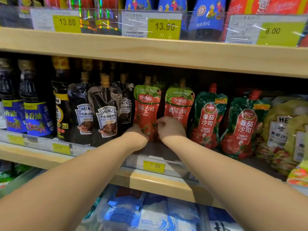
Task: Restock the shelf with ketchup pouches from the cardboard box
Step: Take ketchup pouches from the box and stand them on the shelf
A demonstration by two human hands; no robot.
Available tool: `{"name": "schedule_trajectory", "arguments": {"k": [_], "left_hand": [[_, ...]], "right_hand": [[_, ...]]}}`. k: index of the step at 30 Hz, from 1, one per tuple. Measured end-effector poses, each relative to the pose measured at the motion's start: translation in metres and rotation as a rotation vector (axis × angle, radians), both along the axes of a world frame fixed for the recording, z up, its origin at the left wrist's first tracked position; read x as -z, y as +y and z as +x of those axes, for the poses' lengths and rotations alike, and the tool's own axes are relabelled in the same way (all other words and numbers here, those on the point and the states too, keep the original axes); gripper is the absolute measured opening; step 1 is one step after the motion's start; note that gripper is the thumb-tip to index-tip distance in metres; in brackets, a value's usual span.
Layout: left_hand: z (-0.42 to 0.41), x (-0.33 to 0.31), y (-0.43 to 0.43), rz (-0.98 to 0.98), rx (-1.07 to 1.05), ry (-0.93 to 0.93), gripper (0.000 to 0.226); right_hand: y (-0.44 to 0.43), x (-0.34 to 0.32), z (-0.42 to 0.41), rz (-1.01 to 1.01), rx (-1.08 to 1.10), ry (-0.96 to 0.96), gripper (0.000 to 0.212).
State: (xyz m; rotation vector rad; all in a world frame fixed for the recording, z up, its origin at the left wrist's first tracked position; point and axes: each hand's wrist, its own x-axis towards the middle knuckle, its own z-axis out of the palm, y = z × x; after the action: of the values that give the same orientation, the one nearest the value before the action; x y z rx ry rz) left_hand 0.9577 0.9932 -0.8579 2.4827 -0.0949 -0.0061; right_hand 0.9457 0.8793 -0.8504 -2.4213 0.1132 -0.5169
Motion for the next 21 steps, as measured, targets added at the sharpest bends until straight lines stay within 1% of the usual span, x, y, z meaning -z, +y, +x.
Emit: {"name": "schedule_trajectory", "arguments": {"k": [2,4,7,9,12,14,17,19,21], "left_hand": [[0.001,0.002,0.003,-0.021,-0.025,-0.014,0.045],[-0.001,0.001,0.008,-0.101,-0.058,-0.104,0.043],[-0.012,-0.002,0.015,-0.411,-0.055,-0.318,0.042],[-0.027,-0.007,0.026,-0.527,-0.078,-0.446,0.038],[-0.062,-0.007,0.059,-0.747,-0.164,-0.53,0.027],[-0.089,0.006,0.089,-0.897,-0.249,-0.524,0.023],[-0.122,0.047,0.127,-1.028,-0.351,-0.441,0.017],[-0.137,0.079,0.152,-0.999,-0.409,-0.367,0.021],[-0.148,0.108,0.178,-0.911,-0.469,-0.269,0.023]], "right_hand": [[-0.001,-0.001,-0.001,0.006,0.01,0.008,0.034],[-0.001,-0.002,-0.005,0.064,0.025,-0.02,0.033],[0.006,-0.006,-0.018,0.175,-0.014,-0.099,0.023],[0.015,-0.008,-0.032,0.234,-0.079,-0.183,0.01],[0.037,-0.005,-0.063,0.241,-0.203,-0.24,0.008],[0.056,0.002,-0.086,0.267,-0.274,-0.225,0.012],[0.095,0.023,-0.115,0.319,-0.384,-0.127,0.014],[0.125,0.045,-0.132,0.359,-0.449,-0.022,0.014],[0.154,0.068,-0.145,0.382,-0.49,0.071,0.011]]}}
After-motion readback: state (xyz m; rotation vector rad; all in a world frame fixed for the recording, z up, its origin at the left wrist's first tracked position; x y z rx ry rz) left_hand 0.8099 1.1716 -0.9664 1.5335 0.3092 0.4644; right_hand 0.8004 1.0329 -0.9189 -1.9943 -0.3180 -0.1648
